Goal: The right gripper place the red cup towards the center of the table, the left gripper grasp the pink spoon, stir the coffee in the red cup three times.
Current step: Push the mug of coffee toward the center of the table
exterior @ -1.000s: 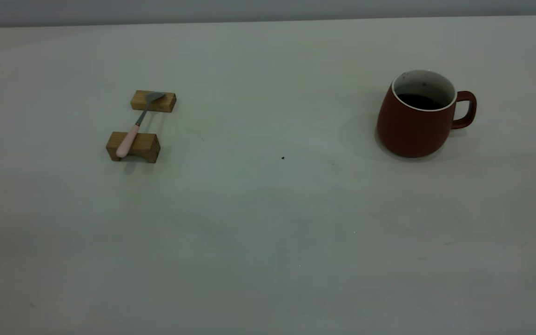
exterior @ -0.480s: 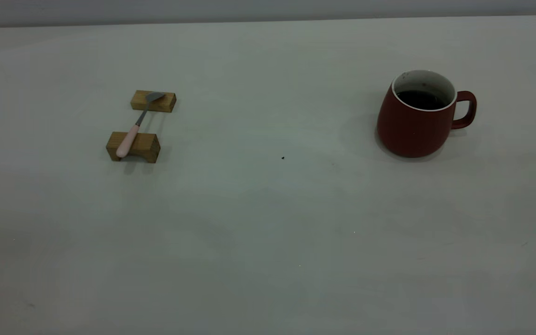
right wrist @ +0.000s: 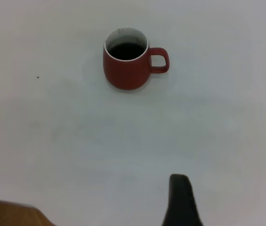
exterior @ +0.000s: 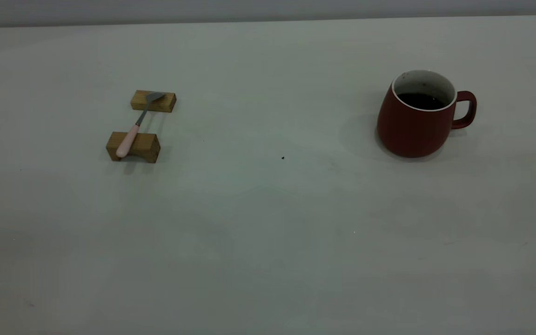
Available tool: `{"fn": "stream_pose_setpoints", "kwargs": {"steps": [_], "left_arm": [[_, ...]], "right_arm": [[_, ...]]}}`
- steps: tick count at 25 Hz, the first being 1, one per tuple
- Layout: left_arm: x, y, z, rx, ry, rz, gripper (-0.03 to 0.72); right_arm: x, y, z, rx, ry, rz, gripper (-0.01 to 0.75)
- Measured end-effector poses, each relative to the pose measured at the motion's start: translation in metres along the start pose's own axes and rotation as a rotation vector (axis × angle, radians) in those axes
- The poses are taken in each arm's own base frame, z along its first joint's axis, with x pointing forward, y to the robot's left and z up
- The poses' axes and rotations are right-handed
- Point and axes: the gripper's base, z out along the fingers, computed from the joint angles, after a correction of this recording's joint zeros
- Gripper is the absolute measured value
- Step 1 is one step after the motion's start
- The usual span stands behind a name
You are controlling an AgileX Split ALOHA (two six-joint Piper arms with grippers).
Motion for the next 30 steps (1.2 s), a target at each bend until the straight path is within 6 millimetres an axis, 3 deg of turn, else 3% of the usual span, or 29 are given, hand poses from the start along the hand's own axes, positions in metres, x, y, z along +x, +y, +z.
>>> {"fn": "stream_pose_setpoints", "kwargs": {"steps": [5, 9, 14, 18, 23, 30], "left_arm": [[0.000, 0.000, 0.000, 0.000, 0.000, 0.000, 0.365], [0.000, 0.000, 0.000, 0.000, 0.000, 0.000, 0.365], [0.000, 0.000, 0.000, 0.000, 0.000, 0.000, 0.365], [0.000, 0.000, 0.000, 0.000, 0.000, 0.000, 0.365], [0.000, 0.000, 0.000, 0.000, 0.000, 0.000, 0.365], [0.000, 0.000, 0.000, 0.000, 0.000, 0.000, 0.365]], "right_arm": [[-0.026, -0.002, -0.001, -0.006, 0.045, -0.042, 0.614], [-0.069, -0.008, 0.025, -0.016, 0.144, -0.069, 0.660], [-0.112, -0.017, 0.085, -0.050, 0.309, -0.173, 0.692], [-0.128, -0.024, 0.149, -0.092, 0.421, -0.357, 0.694], [-0.127, -0.029, 0.225, -0.177, 0.476, -0.559, 0.694], [-0.111, -0.029, 0.309, -0.295, 0.578, -0.697, 0.694]]}}
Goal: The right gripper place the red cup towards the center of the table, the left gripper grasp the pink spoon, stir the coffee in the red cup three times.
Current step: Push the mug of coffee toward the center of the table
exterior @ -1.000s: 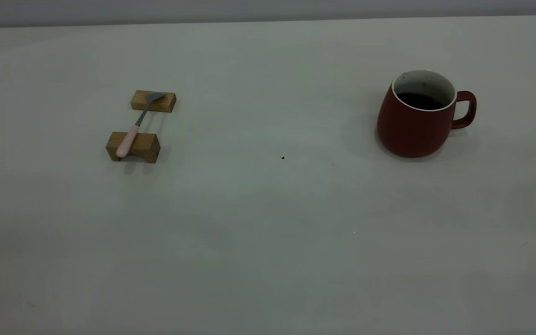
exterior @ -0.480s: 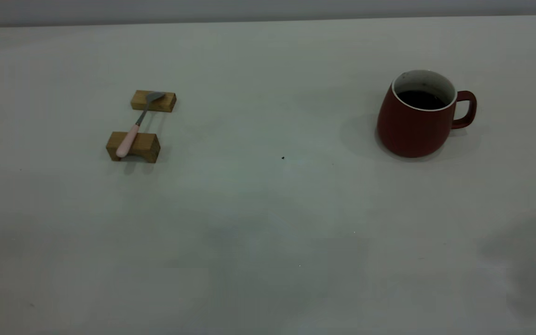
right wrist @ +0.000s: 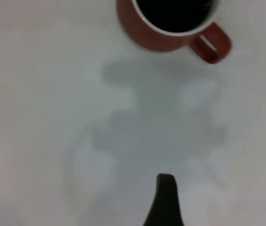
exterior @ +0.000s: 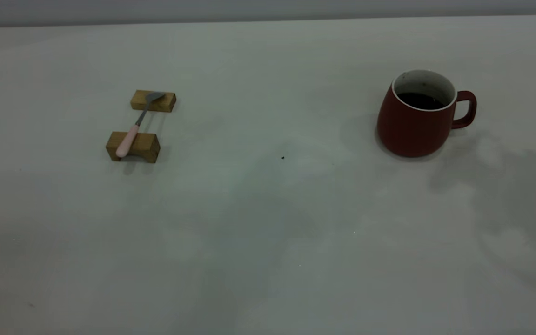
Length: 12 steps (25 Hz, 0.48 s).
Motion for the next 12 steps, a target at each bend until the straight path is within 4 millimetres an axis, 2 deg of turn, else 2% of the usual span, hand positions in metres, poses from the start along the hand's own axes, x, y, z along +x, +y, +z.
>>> {"fn": "stream_pose_setpoints", "kwargs": {"steps": [5, 12], "left_arm": [[0.000, 0.000, 0.000, 0.000, 0.000, 0.000, 0.365], [0.000, 0.000, 0.000, 0.000, 0.000, 0.000, 0.365]], "right_arm": [[-0.018, -0.013, 0.052, -0.066, 0.043, -0.132, 0.694], [-0.029, -0.026, 0.103, -0.112, 0.065, -0.290, 0.694]]}}
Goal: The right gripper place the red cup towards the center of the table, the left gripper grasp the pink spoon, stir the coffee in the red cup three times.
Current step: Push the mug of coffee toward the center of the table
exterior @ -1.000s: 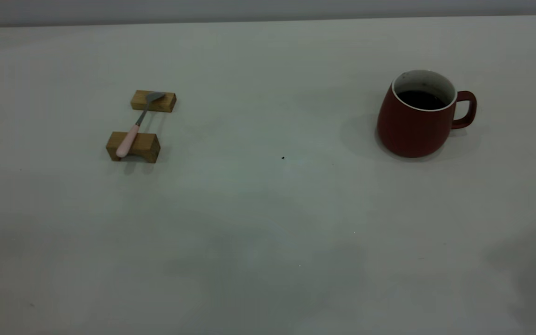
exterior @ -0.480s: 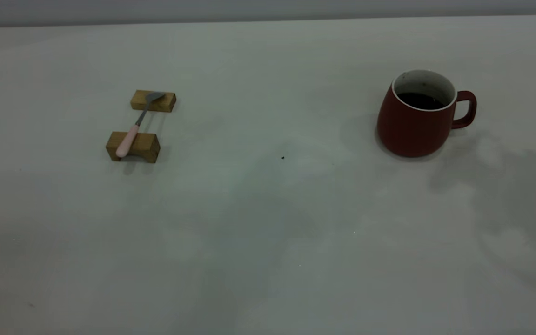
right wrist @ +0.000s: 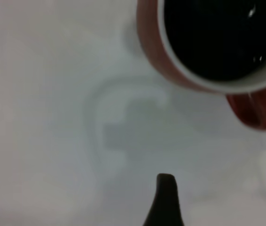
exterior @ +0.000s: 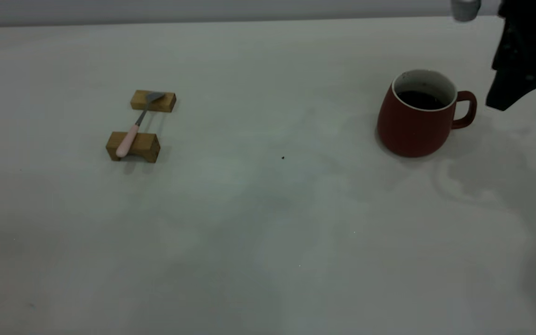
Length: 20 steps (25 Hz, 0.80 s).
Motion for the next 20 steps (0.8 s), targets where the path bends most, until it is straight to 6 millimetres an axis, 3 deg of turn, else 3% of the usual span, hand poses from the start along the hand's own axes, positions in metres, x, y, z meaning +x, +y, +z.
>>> {"fn": "stream_pose_setpoints", "kwargs": {"steps": [11, 20], "left_arm": [[0.000, 0.000, 0.000, 0.000, 0.000, 0.000, 0.365], [0.000, 0.000, 0.000, 0.000, 0.000, 0.000, 0.365]], "right_arm": [[-0.009, -0.027, 0.050, 0.004, 0.001, -0.186, 0.687], [-0.026, -0.019, 0.068, -0.013, -0.029, -0.272, 0.676]]}}
